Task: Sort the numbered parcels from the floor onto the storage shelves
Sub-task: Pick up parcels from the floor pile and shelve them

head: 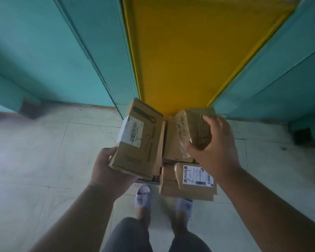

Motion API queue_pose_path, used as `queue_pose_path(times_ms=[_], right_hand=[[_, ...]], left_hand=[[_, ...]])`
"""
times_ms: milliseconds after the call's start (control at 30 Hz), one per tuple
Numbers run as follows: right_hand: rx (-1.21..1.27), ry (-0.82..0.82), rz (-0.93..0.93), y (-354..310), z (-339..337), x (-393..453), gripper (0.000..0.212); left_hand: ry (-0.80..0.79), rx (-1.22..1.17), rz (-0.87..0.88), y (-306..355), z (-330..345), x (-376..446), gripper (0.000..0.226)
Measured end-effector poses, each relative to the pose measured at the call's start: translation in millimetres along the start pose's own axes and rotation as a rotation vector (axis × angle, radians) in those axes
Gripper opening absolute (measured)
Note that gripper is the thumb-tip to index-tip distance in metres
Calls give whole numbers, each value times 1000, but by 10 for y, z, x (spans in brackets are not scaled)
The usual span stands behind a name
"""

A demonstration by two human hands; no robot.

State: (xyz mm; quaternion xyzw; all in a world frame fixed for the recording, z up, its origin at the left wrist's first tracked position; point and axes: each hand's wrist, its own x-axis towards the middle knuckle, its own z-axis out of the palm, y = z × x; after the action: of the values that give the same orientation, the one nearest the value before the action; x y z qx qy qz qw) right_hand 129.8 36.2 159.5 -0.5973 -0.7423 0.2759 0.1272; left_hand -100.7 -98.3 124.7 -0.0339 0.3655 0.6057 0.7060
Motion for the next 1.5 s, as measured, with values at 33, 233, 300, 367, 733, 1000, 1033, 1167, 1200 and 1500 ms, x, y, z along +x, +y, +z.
queue_pose_path(times_ms=[33, 233, 300, 367, 733, 1000, 1033, 1167, 1200, 1500], right_hand=[[6, 22, 0, -78, -186, -92, 92], [63, 163, 51, -391, -1068, -776, 90], [189, 239, 134, -420, -1253, -1005, 89], [399, 300, 223, -387, -1383, -1213, 84], [217, 728, 384, 462, -2569, -2622, 81], [206, 915, 434, 1861, -3730, -3951, 78], [205, 930, 436, 2015, -3853, -4087, 78], [204, 961, 460, 2629, -4258, -4493, 79], [202, 973, 469, 2799, -4352, -4552, 80], [181, 1070, 639, 4396, -5152, -4684, 81]], left_hand=[[-1, 32, -5, 37, 106, -98, 53], [-154, 213, -77, 126, 640, -549, 74], [-233, 210, -158, 154, 819, -606, 77], [-317, 236, -246, 130, 1075, -663, 71], [-682, 302, -480, -1109, 2347, -877, 68], [-768, 385, -507, -3044, 3507, -1196, 58], [-795, 391, -500, -3258, 3648, -1217, 60], [-875, 368, -656, -4111, 4086, -1160, 69], [-881, 368, -698, -4303, 4180, -1125, 70], [-734, 528, -811, -6050, 5401, -462, 64]])
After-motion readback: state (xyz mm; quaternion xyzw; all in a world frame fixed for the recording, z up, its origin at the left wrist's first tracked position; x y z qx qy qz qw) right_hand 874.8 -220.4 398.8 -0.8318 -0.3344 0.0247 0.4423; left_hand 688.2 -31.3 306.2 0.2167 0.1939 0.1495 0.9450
